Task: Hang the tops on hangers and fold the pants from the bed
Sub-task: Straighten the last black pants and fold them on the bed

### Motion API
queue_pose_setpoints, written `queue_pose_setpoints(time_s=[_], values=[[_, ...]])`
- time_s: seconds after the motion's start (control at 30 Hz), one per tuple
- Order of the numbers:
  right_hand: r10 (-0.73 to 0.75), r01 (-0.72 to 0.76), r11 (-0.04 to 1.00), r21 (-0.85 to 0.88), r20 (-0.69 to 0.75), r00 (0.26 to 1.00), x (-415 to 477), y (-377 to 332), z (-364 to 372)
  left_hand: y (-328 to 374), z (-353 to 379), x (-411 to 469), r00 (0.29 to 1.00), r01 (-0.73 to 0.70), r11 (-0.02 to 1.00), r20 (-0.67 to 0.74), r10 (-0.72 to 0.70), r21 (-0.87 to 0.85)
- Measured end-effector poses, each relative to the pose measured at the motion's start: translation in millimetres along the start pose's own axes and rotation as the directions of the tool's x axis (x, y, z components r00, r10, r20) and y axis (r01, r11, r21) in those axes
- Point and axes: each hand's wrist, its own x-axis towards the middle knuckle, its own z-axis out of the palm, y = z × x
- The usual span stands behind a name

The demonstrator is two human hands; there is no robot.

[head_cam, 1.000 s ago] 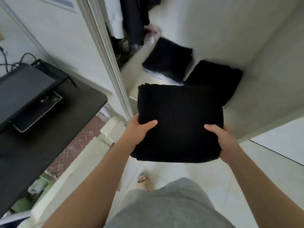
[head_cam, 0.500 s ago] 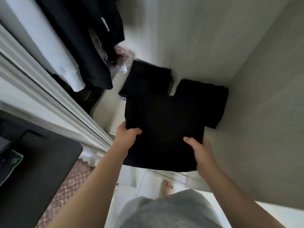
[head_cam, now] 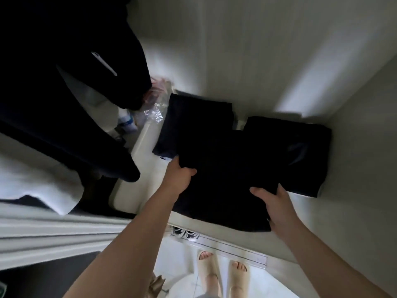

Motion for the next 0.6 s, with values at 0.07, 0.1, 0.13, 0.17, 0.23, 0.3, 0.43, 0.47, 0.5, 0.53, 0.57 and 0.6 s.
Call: queue_pose_setpoints(time_s=[0.07, 0.1, 0.13, 0.17, 0.23, 0.3, 0.43, 0.47, 0.5, 0.53, 0.57, 0.6], values=[[0.005, -0.005, 1.000, 0.008, -0.007, 1.000, 25.2, -2.3, 9.5, 8.1, -0.4, 32.9, 1.000, -0.030, 0.999, 0.005, 0.030, 0.036], [0.003, -0.003, 1.000, 0.014, -0.010, 1.000, 37.2, -4.8, 14.0, 13.8, 0.4, 47.8, 0.999, -0.052, 0.997, -0.003, 0.053, 0.054], [-0.002, 0.002, 1.000, 0.023, -0.010, 1.000, 50.2, -7.6, 19.7, 19.5, 1.0, 62.5, 0.997, -0.073, 0.994, -0.017, 0.074, 0.076], [-0.007, 0.007, 0.999, 0.033, -0.008, 1.000, 62.2, -11.4, 25.9, 25.5, 1.2, 75.5, 0.995, -0.091, 0.991, -0.037, 0.095, 0.102], [-0.018, 0.017, 0.999, 0.042, 0.011, 1.000, 86.9, -21.4, 40.7, 38.0, -0.6, 99.0, 0.985, -0.127, 0.978, -0.090, 0.144, 0.168], [-0.023, 0.021, 0.999, 0.043, 0.029, 0.999, 113.5, -31.4, 58.4, 50.1, -5.1, 122.3, 0.965, -0.166, 0.959, -0.160, 0.206, 0.231], [-0.027, 0.026, 0.999, 0.032, 0.039, 0.999, 167.0, -42.4, 92.3, 64.7, -11.7, 165.5, 0.906, -0.197, 0.915, -0.292, 0.307, 0.351], [-0.015, 0.015, 1.000, 0.008, 0.047, 0.999, 177.3, -44.5, 98.6, 64.4, -11.1, 173.2, 0.893, -0.189, 0.897, -0.310, 0.326, 0.399], [-0.002, 0.003, 1.000, -0.024, 0.065, 0.998, 190.5, -45.5, 106.3, 61.2, -10.8, 183.6, 0.889, -0.167, 0.879, -0.317, 0.330, 0.447], [0.016, -0.011, 0.998, -0.068, 0.084, 0.996, 202.4, -45.9, 113.2, 54.8, -10.6, 193.0, 0.895, -0.131, 0.858, -0.314, 0.318, 0.496], [0.033, -0.020, 0.992, -0.126, 0.103, 0.994, 212.5, -46.3, 118.6, 46.9, -10.3, 200.5, 0.904, -0.090, 0.830, -0.305, 0.300, 0.550], [0.044, -0.021, 0.981, -0.191, 0.117, 0.992, 220.1, -47.0, 123.2, 38.1, -10.3, 206.3, 0.907, -0.061, 0.798, -0.300, 0.295, 0.600]])
